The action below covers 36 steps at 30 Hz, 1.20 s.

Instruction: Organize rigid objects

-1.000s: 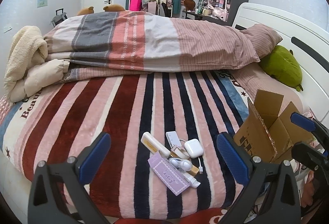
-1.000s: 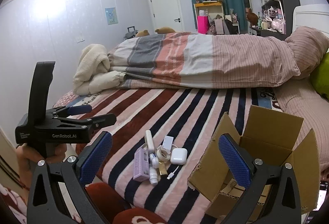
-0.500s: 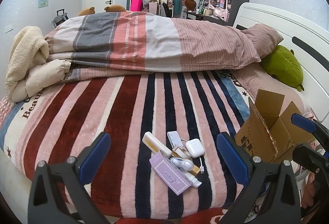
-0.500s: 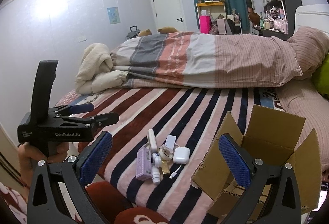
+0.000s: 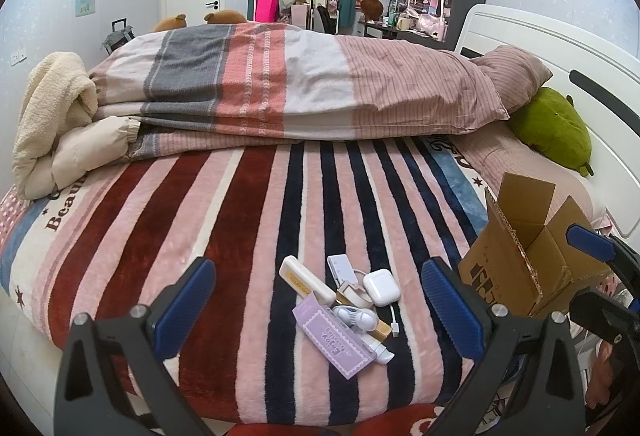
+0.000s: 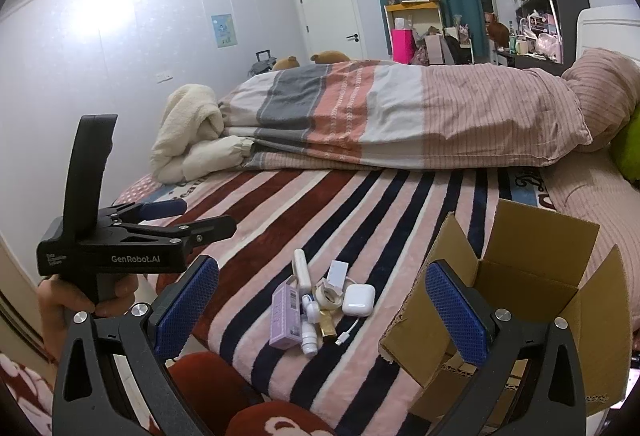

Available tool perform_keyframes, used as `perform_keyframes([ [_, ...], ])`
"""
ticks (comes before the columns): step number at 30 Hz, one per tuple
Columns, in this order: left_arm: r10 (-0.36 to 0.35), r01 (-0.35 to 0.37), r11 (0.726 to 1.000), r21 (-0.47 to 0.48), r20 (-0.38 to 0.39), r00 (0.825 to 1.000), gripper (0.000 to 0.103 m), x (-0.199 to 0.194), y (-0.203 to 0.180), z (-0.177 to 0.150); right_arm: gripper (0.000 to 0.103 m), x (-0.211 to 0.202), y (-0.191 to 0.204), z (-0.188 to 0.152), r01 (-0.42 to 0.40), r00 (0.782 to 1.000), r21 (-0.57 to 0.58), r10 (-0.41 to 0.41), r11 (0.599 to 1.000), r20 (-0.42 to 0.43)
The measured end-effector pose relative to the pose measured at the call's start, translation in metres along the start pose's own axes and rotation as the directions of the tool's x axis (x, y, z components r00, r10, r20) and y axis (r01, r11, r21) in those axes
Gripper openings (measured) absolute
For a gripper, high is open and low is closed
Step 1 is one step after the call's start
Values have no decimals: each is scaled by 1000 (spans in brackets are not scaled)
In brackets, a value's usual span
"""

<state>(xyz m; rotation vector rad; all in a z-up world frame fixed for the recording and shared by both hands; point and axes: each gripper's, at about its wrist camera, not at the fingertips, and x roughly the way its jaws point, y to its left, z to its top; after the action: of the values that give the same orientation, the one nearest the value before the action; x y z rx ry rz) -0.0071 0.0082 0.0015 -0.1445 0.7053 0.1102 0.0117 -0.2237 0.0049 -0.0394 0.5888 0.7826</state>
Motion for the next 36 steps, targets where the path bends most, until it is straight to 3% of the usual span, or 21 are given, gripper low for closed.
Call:
perform_keyframes([
  [19,-1,1,1000,6,20,1000,103,-3,5,1,103,-1,0,-3,-7,1000,-6,7,1000,0],
  [24,32,-32,999,1,21,999,103,1,27,2,103,-1,17,-4,-24,1000,-95,25,995,7],
  [27,43,-43,999,-3,10,999,103,6,43,0,96,11,37,-6,-66,998,-168,61,983,-34],
  [30,51,-51,999,-7,-7,999,103,17,62,-4,81,36,58,-15,-130,988,-232,106,964,-113],
  [31,51,-51,999,-9,-11,999,103,20,66,-7,73,47,64,-19,-156,982,-242,124,958,-142],
  [33,42,-42,999,-17,-16,999,103,29,75,-12,70,77,70,-31,-198,962,-238,143,951,-231],
  [36,47,-48,998,-30,-20,999,102,42,88,-22,63,127,71,-56,-188,932,-251,92,950,-352],
])
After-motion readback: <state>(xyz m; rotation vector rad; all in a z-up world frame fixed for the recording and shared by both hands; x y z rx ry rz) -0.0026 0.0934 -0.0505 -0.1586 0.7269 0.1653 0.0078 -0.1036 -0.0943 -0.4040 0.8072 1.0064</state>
